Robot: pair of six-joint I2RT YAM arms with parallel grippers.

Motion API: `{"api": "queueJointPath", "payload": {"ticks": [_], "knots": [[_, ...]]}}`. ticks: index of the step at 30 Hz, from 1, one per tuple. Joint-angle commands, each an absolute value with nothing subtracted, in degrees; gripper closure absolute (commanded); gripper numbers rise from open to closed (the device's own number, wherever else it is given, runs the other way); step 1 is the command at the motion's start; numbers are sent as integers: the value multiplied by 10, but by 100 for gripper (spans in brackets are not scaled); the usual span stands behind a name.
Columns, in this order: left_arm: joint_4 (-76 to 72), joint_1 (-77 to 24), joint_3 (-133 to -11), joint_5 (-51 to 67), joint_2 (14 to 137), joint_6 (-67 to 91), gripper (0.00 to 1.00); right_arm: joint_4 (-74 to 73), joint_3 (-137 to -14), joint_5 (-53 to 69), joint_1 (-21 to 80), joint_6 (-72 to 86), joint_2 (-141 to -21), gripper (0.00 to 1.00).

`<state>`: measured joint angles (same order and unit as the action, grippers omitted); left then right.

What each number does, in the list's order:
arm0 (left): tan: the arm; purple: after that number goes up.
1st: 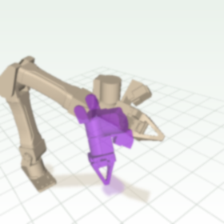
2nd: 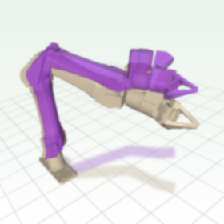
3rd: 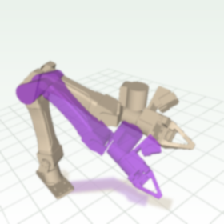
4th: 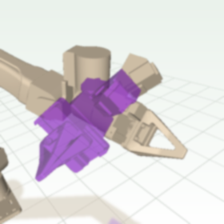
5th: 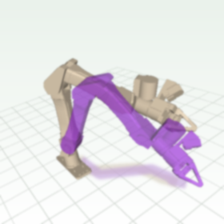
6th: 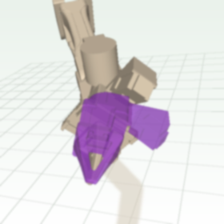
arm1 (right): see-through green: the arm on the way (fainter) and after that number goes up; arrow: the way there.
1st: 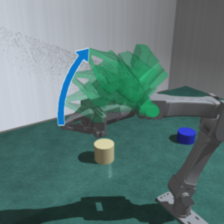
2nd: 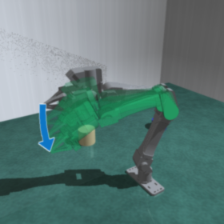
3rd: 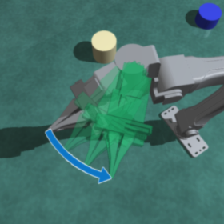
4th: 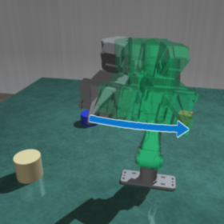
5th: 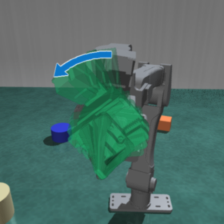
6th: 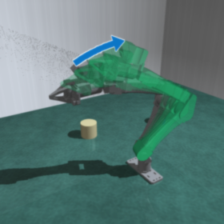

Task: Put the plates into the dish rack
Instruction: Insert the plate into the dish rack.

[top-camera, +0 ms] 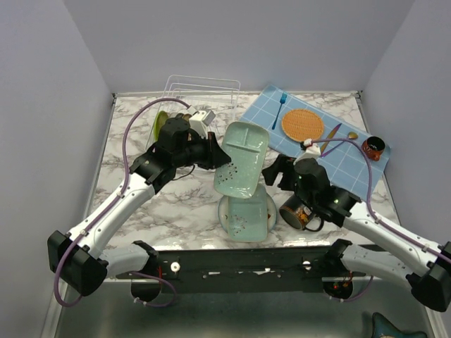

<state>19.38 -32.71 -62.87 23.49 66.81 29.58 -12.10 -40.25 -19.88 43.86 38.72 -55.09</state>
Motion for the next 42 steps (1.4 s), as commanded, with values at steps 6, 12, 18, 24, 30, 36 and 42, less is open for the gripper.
{"api": "queueJointPath", "payload": {"ticks": [6, 12, 18, 24, 30, 36, 42], "knots": [[245, -328, -712, 134, 681, 238, 100, -253, -392, -383, 441, 409, -403, 10], [355, -305, -860, -24, 732, 168, 100, -262, -382, -371, 441, 410, -398, 10], [464, -265, -1046, -119, 825, 95, 100, -254, -375, -345, 441, 412, -397, 10], [572, -257, -1231, -198, 955, 46, 100, -258, -365, -334, 441, 414, -390, 10], [591, -257, -1308, -309, 1050, 4, 100, -253, -349, -324, 441, 408, -376, 10], [578, -256, -1319, -356, 1101, -30, 100, -266, -344, -328, 441, 411, -372, 10], [574, -257, -1312, -362, 1125, -35, 100, -272, -337, -330, 441, 417, -372, 10]]}}
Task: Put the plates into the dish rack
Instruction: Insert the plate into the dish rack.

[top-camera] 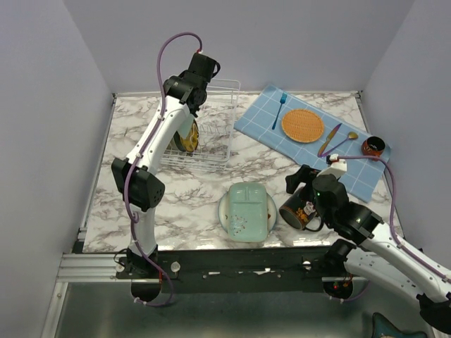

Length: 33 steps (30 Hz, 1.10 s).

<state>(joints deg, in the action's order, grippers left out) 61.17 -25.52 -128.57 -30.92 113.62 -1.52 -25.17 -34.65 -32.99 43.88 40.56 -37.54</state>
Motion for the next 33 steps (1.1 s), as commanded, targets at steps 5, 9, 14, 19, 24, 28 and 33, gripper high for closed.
{"api": "queueJointPath", "payload": {"ticks": [5, 9, 14, 19, 24, 28, 33], "knots": [[568, -257, -1291, -356, 1136, -36, 100, -272, -334, -330, 441, 419, -373, 10], [571, -257, -1283, -346, 1147, -29, 100, -272, -331, -330, 441, 421, -374, 10], [566, -256, -1258, -324, 1150, -16, 100, -274, -330, -330, 441, 421, -374, 10], [554, -257, -1238, -313, 1155, -7, 100, -278, -330, -334, 441, 420, -376, 9], [560, -256, -1237, -312, 1170, -4, 100, -284, -330, -339, 441, 418, -374, 9], [571, -257, -1245, -309, 1189, -3, 100, -291, -333, -341, 441, 419, -373, 9], [586, -257, -1264, -307, 1208, 14, 100, -301, -333, -348, 441, 418, -367, 9]]}}
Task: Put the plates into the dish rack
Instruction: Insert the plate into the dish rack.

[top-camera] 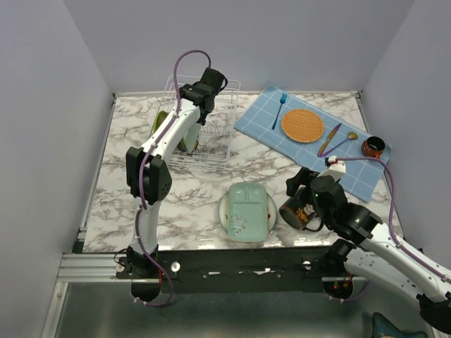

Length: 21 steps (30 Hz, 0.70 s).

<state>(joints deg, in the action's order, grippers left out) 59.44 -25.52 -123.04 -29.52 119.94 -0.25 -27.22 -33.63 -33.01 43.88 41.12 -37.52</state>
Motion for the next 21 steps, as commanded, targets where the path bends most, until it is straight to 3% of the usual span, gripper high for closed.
{"api": "queueJointPath", "payload": {"ticks": [1, 21], "knots": [[594, -257, -1267, -307, 1215, 15, 100, -301, -332, -349, 440, 417, -367, 9], [610, -256, -1230, -273, 1253, 54, 100, -299, -326, -350, 441, 417, -374, 8]]}}
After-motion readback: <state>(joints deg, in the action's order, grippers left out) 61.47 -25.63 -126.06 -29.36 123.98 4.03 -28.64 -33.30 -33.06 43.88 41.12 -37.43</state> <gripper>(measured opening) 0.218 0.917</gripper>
